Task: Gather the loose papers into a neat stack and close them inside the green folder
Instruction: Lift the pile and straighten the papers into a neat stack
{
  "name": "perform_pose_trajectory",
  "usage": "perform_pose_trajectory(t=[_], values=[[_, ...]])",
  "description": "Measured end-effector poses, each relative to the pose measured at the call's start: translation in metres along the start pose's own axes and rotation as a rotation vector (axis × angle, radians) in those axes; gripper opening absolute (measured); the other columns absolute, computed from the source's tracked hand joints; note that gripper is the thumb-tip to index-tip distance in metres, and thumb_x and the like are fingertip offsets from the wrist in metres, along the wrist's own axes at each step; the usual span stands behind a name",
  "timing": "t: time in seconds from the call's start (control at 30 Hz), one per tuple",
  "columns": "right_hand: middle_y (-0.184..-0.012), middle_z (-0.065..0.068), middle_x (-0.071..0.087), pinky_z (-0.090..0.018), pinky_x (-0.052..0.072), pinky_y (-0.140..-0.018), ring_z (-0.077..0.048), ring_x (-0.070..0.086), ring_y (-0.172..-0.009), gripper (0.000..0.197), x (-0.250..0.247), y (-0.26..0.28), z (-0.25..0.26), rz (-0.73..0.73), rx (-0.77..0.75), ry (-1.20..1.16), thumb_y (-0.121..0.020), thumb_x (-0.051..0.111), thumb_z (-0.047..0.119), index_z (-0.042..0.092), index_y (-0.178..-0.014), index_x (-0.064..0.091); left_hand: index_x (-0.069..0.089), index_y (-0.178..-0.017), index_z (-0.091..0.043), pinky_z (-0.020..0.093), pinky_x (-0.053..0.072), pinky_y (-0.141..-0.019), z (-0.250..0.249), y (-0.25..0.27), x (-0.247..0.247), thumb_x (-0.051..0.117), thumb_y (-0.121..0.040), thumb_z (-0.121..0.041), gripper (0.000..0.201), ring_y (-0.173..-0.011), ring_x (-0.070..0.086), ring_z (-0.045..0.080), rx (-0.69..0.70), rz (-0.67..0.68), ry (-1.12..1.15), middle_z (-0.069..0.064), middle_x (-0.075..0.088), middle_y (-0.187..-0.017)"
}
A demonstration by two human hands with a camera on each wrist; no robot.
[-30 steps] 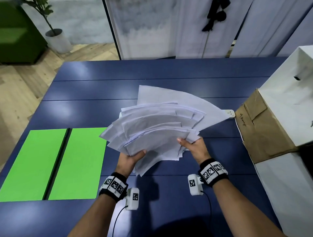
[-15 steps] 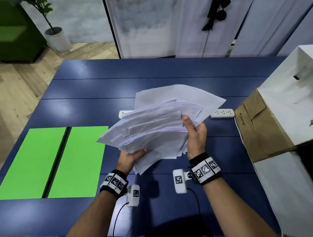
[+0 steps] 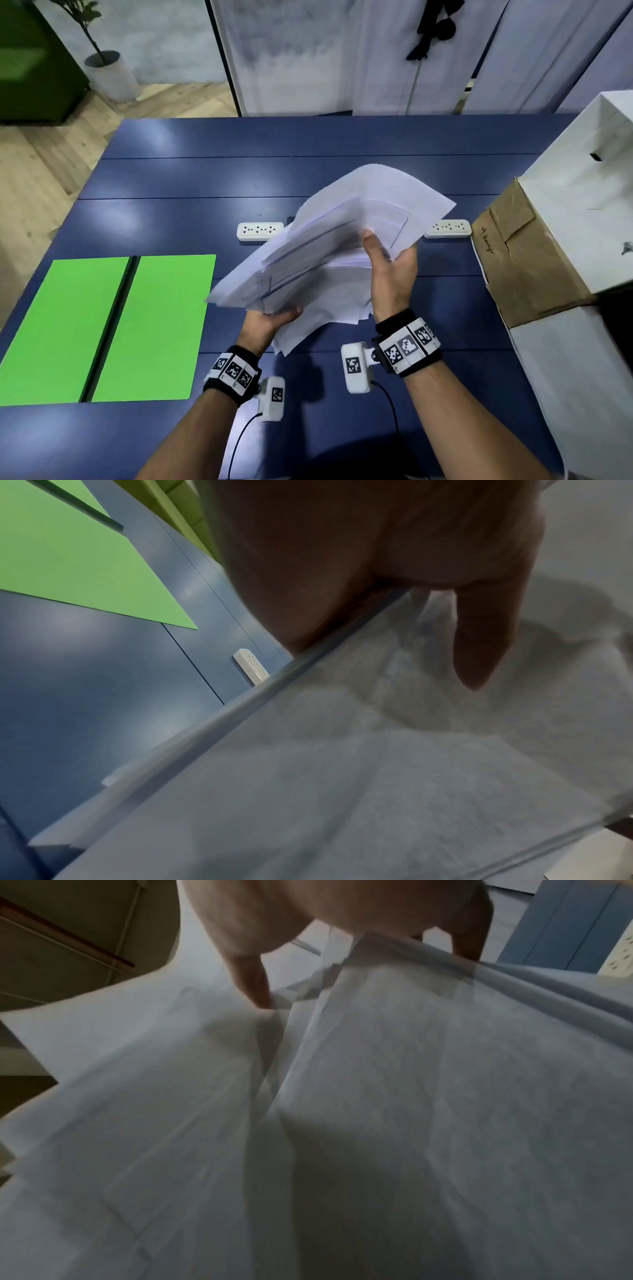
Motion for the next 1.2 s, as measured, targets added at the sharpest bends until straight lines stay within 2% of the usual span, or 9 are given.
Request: perform_pose_trajectory(t=[0.1, 0.3, 0.5, 0.63, 0.7, 0.8, 1.0, 1.13, 1.2], values=[[-0.101, 0.004, 0.076, -0.047, 0.057, -0.094, -0.007, 0.072, -0.088, 0.042, -0.004, -0.001, -0.004, -0.027, -0.003, 0.012, -0.082, 0.073, 0.016, 0.011, -0.122, 0.062, 0.066, -0.109, -0.020, 0.019, 0.056, -0.078, -0.001, 0.000, 0.001, 0.081, -0.070, 0.005, 0.048, -0.093, 0.073, 0.006, 0.008, 0.017, -0.002, -0.011, 0.078, -0.100], [-0.111, 0.014, 0.076, -0.031, 0.052, -0.098, -0.004, 0.070, -0.108, 0.043, -0.005, 0.003, 0.005, -0.005, -0.022, -0.020, -0.083, 0.077, 0.049, 0.029, -0.118, 0.064, 0.065, -0.117, -0.013, 0.024, 0.057, -0.082, -0.002, 0.002, 0.000, 0.079, -0.074, 0.011, 0.051, -0.101, 0.072, 0.015, 0.033, 0.014, 0.009, -0.002, 0.077, -0.109], [-0.097, 0.005, 0.077, -0.034, 0.055, -0.083, -0.009, 0.072, -0.087, 0.032, -0.007, -0.002, 0.000, -0.011, -0.020, -0.008, -0.082, 0.072, 0.009, 0.015, -0.113, 0.063, 0.068, -0.110, -0.017, 0.020, 0.056, -0.079, 0.000, 0.005, -0.001, 0.083, -0.065, -0.006, 0.048, -0.095, 0.073, 0.010, -0.008, -0.014, -0.007, -0.005, 0.078, -0.103], [-0.110, 0.005, 0.077, -0.030, 0.055, -0.094, -0.011, 0.071, -0.105, 0.047, -0.007, 0.002, 0.005, -0.003, -0.035, -0.050, -0.086, 0.073, 0.050, 0.018, -0.119, 0.067, 0.066, -0.113, -0.017, 0.021, 0.057, -0.082, -0.004, 0.006, 0.000, 0.081, -0.071, 0.007, 0.050, -0.097, 0.073, 0.011, 0.013, -0.007, -0.019, -0.006, 0.078, -0.104], [-0.095, 0.011, 0.078, -0.029, 0.056, -0.085, -0.008, 0.072, -0.093, 0.056, -0.008, 0.001, 0.006, -0.033, -0.009, -0.025, -0.077, 0.070, 0.068, 0.019, -0.105, 0.074, 0.064, -0.114, -0.014, 0.020, 0.056, -0.081, -0.005, 0.006, 0.001, 0.075, -0.075, 0.016, 0.050, -0.094, 0.073, 0.009, 0.017, -0.002, -0.020, -0.008, 0.078, -0.102], [-0.060, 0.021, 0.064, -0.026, 0.047, -0.066, -0.001, 0.056, -0.064, 0.039, -0.009, -0.003, 0.003, -0.055, 0.009, 0.020, -0.077, 0.072, 0.061, 0.022, -0.077, 0.071, 0.064, -0.113, -0.011, 0.017, 0.055, -0.077, -0.006, 0.006, 0.002, 0.073, -0.076, 0.018, 0.048, -0.090, 0.072, 0.005, 0.024, -0.004, -0.027, -0.010, 0.078, -0.098], [-0.090, -0.002, 0.074, -0.025, 0.053, -0.076, -0.008, 0.067, -0.080, 0.020, -0.010, -0.002, 0.006, 0.045, -0.026, -0.071, -0.091, 0.074, 0.014, -0.002, -0.103, 0.071, 0.066, -0.109, -0.015, 0.019, 0.056, -0.075, -0.009, 0.007, 0.003, 0.076, -0.076, 0.015, 0.045, -0.089, 0.073, 0.005, 0.020, -0.013, -0.023, -0.010, 0.079, -0.097], [-0.096, 0.003, 0.073, -0.022, 0.053, -0.080, -0.008, 0.066, -0.088, 0.033, -0.008, 0.002, 0.013, 0.037, 0.005, -0.162, -0.091, 0.071, 0.039, 0.008, -0.103, 0.071, 0.066, -0.107, -0.017, 0.018, 0.057, -0.074, -0.011, 0.007, 0.005, 0.073, -0.077, 0.016, 0.045, -0.087, 0.074, 0.005, 0.010, -0.007, -0.024, -0.011, 0.079, -0.094], [-0.097, 0.006, 0.073, -0.017, 0.051, -0.077, -0.005, 0.066, -0.088, 0.028, -0.009, 0.001, 0.016, -0.015, 0.015, -0.160, -0.094, 0.067, 0.039, 0.013, -0.101, 0.071, 0.067, -0.106, -0.018, 0.018, 0.057, -0.075, -0.011, 0.007, 0.005, 0.073, -0.077, 0.017, 0.046, -0.088, 0.074, 0.005, 0.012, -0.003, -0.033, -0.011, 0.079, -0.095]])
Point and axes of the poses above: each hand's wrist, its own y-axis away from the middle knuckle, its own x-axis out of the palm, z = x × y, the point moved 2 cm from there along -y, towards the middle knuckle
